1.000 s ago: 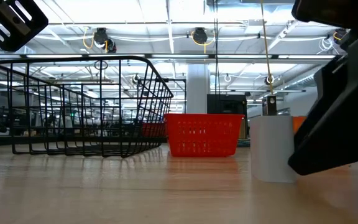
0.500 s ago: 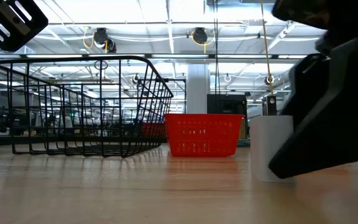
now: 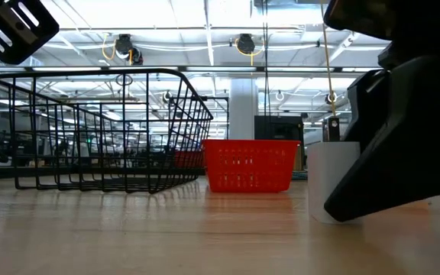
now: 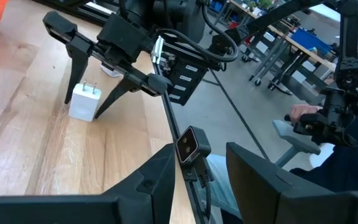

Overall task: Pick and place items into bin
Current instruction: Put the left white charger adapter into the red basket, then put the white charger adapter into the red basket

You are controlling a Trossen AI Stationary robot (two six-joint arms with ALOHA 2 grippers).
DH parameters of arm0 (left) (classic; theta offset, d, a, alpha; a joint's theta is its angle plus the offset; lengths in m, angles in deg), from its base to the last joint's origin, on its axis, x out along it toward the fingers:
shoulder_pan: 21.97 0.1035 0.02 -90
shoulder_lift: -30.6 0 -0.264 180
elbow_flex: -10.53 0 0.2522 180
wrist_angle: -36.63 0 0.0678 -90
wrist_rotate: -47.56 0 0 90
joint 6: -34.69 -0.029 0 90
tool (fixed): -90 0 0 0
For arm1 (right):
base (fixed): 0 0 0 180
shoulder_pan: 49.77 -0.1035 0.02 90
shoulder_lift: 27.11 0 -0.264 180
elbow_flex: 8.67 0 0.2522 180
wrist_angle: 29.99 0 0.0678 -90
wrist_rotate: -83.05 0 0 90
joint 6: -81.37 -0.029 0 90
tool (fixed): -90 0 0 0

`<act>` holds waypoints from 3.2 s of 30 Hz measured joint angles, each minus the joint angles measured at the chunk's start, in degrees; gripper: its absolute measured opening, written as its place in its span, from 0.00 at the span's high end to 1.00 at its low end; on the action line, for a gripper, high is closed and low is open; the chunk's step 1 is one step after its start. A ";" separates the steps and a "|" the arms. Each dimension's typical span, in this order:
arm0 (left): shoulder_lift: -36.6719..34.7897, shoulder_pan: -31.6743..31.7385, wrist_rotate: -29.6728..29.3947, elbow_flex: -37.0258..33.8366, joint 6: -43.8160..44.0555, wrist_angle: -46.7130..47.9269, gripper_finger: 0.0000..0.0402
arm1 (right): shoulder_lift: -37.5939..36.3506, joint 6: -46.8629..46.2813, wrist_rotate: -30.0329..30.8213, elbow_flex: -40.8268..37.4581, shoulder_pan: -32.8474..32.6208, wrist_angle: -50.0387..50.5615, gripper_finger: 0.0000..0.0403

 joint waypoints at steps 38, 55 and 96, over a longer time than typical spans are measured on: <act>0.00 -0.04 -0.04 0.00 0.01 0.07 0.63 | -10.08 12.30 6.56 0.00 19.66 0.00 0.63; 0.00 -0.41 -0.04 0.00 -0.19 0.07 0.63 | -10.46 8.20 1.62 0.00 22.92 4.53 0.53; 0.00 0.14 -3.41 0.00 0.22 0.02 0.63 | -24.26 5.43 -22.63 -0.74 -5.49 24.97 0.48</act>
